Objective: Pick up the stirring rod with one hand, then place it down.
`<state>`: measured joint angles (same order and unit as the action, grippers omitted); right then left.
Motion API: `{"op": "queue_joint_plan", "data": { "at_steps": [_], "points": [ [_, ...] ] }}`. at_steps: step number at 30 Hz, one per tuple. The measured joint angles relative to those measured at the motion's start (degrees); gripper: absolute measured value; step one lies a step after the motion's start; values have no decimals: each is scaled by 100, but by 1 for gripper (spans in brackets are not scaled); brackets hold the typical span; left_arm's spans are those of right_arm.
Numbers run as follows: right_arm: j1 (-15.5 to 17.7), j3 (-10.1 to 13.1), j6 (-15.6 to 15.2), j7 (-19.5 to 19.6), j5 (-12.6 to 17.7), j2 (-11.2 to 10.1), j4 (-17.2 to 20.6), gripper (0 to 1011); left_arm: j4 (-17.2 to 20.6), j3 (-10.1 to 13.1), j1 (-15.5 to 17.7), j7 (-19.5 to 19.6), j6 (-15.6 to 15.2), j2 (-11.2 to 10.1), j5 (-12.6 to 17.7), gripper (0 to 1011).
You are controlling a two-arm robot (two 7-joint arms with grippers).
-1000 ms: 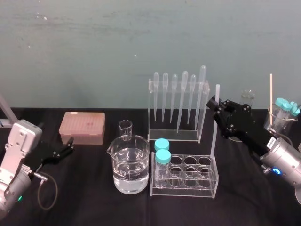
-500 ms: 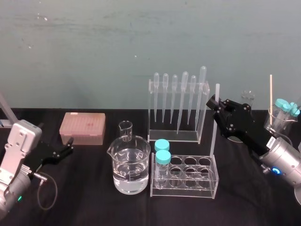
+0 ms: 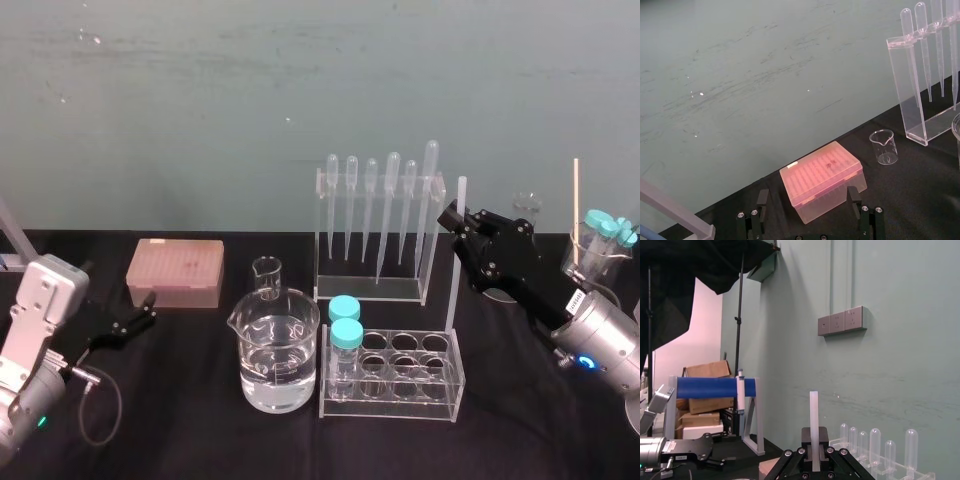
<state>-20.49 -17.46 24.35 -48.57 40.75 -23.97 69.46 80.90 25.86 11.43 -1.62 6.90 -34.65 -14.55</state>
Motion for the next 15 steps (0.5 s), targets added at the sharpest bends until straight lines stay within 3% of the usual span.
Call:
{"op": "queue_joint_plan", "data": {
  "at_steps": [15],
  "points": [
    [-2, 0, 0, 0, 0, 0, 0, 71, 0, 0, 0, 0, 0, 0, 0, 1000]
  ]
}}
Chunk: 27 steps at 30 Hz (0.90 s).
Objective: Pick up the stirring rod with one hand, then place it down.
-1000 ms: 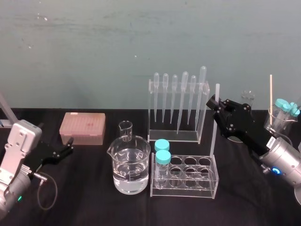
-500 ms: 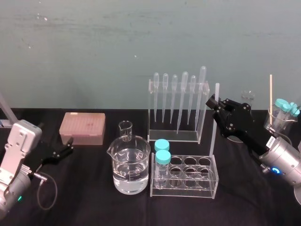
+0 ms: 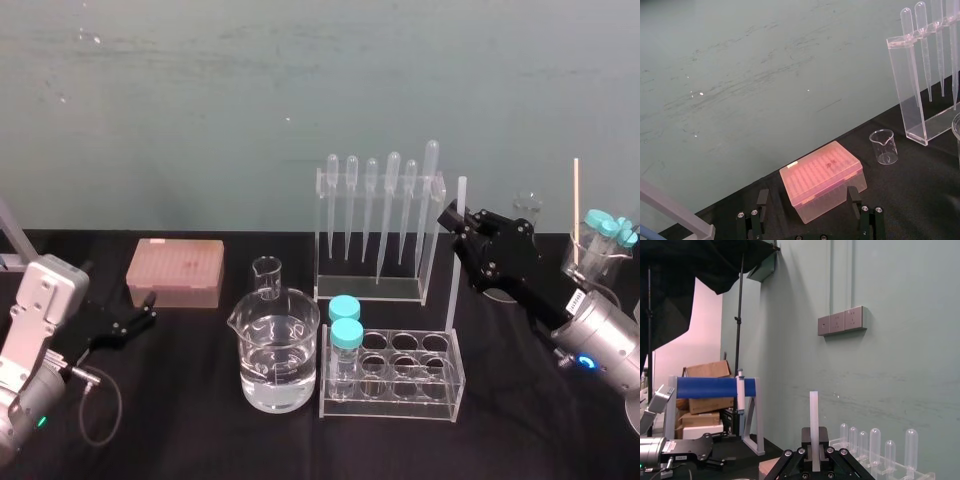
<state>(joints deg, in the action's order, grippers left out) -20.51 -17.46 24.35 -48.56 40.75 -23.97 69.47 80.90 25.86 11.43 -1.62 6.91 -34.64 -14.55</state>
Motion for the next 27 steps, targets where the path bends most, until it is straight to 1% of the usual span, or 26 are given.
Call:
{"op": "queue_joint_plan", "data": {
  "at_steps": [27],
  "points": [
    [0, 0, 0, 0, 0, 0, 0, 71, 0, 0, 0, 0, 0, 0, 0, 1000]
  ]
}}
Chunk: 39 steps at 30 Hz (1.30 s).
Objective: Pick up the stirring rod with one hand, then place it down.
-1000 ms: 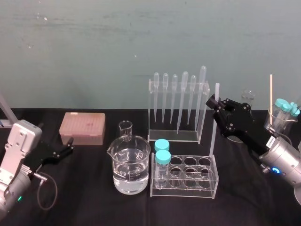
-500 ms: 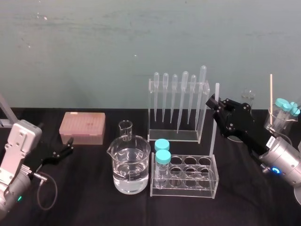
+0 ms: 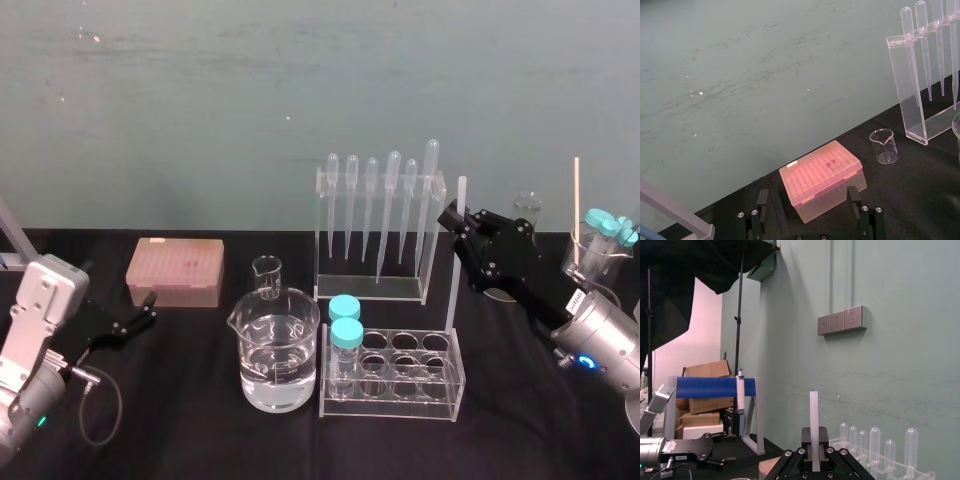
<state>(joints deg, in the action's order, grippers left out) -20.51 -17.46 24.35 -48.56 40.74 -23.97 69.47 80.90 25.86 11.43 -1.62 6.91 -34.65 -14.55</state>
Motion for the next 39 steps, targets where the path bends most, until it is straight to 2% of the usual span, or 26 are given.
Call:
{"op": "queue_joint_plan", "data": {
  "at_steps": [39],
  "points": [
    [0, 0, 0, 0, 0, 0, 0, 71, 0, 0, 0, 0, 0, 0, 0, 1000]
  ]
}}
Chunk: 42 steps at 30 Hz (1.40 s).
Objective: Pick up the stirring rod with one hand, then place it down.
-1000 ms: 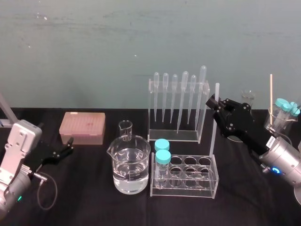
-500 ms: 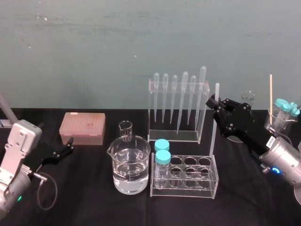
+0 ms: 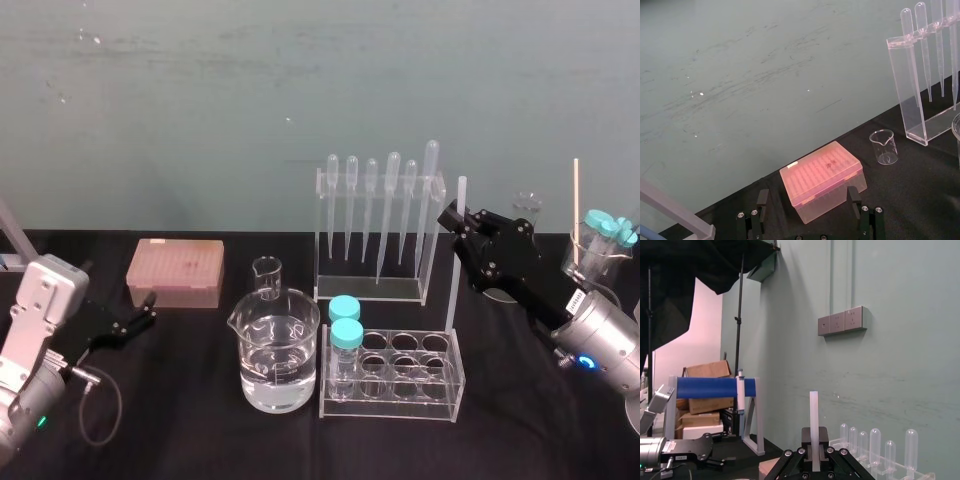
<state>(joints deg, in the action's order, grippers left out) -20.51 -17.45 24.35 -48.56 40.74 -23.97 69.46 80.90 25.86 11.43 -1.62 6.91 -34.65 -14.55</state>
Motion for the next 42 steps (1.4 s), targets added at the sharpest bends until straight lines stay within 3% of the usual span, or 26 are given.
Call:
{"op": "queue_joint_plan", "data": {
  "at_steps": [23, 31, 42],
  "points": [
    [55, -210, -261, -190, -151, -190, 130, 71, 0, 0, 0, 0, 0, 0, 0, 1000],
    [-20, -321, -257, -282, -206, -174, -60, 71, 0, 0, 0, 0, 0, 0, 0, 1000],
    [-315, -571, -226, -548, -345, -62, -655, 71, 0, 0, 0, 0, 0, 0, 0, 1000]
  ]
}}
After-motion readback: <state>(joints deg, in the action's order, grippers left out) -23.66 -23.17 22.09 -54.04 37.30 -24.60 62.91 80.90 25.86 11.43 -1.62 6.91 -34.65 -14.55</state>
